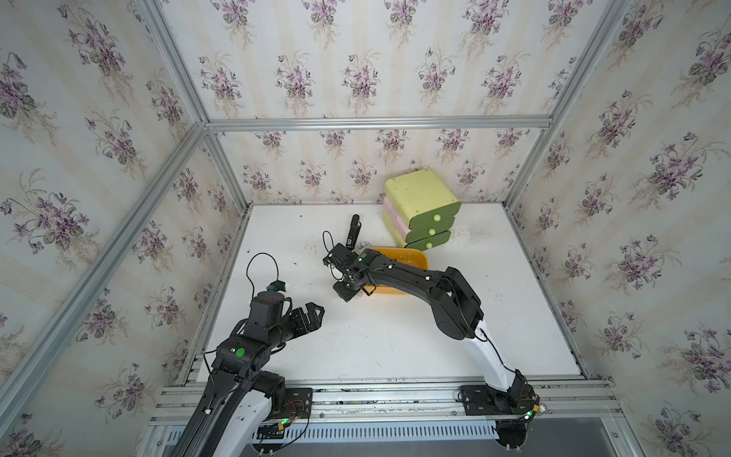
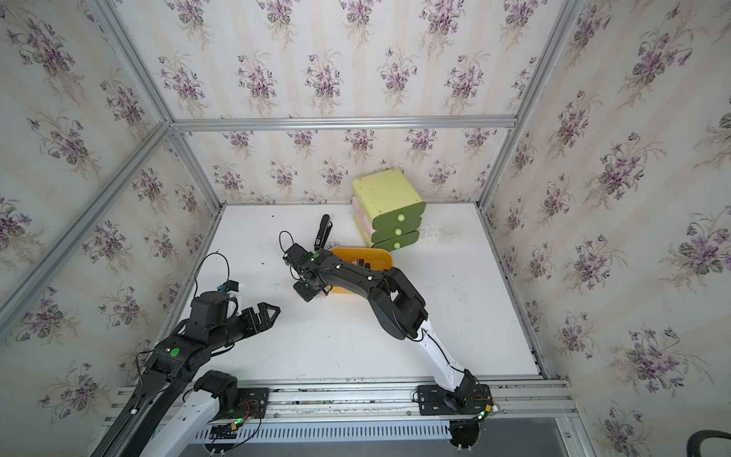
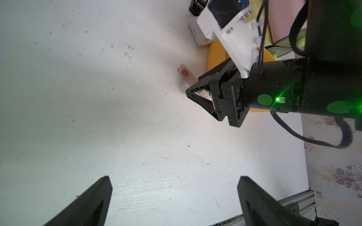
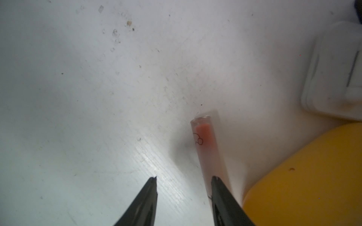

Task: Put the lipstick into the storage box
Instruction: Pick up the lipstick at the center of the board.

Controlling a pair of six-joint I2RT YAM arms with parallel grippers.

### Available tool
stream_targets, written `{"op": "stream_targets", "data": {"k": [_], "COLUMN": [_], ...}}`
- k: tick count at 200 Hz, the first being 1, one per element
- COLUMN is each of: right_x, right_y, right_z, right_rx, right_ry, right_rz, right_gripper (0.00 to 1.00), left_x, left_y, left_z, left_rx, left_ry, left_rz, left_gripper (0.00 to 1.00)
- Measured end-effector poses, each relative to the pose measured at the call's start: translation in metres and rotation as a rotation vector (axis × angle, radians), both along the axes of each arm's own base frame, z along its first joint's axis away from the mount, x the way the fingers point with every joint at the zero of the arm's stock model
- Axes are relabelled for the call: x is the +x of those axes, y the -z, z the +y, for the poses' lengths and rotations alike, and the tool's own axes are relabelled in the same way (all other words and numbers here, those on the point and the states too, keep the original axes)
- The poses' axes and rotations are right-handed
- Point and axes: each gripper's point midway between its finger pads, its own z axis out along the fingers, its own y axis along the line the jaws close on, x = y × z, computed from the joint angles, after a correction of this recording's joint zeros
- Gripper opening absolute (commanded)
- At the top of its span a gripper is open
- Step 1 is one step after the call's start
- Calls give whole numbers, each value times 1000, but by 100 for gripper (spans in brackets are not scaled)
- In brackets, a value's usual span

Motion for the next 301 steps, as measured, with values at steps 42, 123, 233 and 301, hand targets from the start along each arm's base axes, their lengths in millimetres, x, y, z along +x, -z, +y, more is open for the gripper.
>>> {"op": "stream_targets", "data": {"k": [42,123,233,301], "right_x": [2,-10,-27,-41], "right_y": [7,18,25,0], "right_z": [-2,-4,-14,-19], "right_rx": [-24,-29,5,81], "right_ry": [2,-16,-7,3], "right_rz": [-1,63,114,128], "right_gripper": [50,46,18,16], "left_x": [0,-1,-1,-1], "left_y": [0,1,3,-4], "left_z": [0,0,0,-3], "left_rx": [4,8,8,-2], "left_ry": [4,8,12,29], "left_rz": [-1,-2,6,-12], "left_gripper": [100,100,100,100]}}
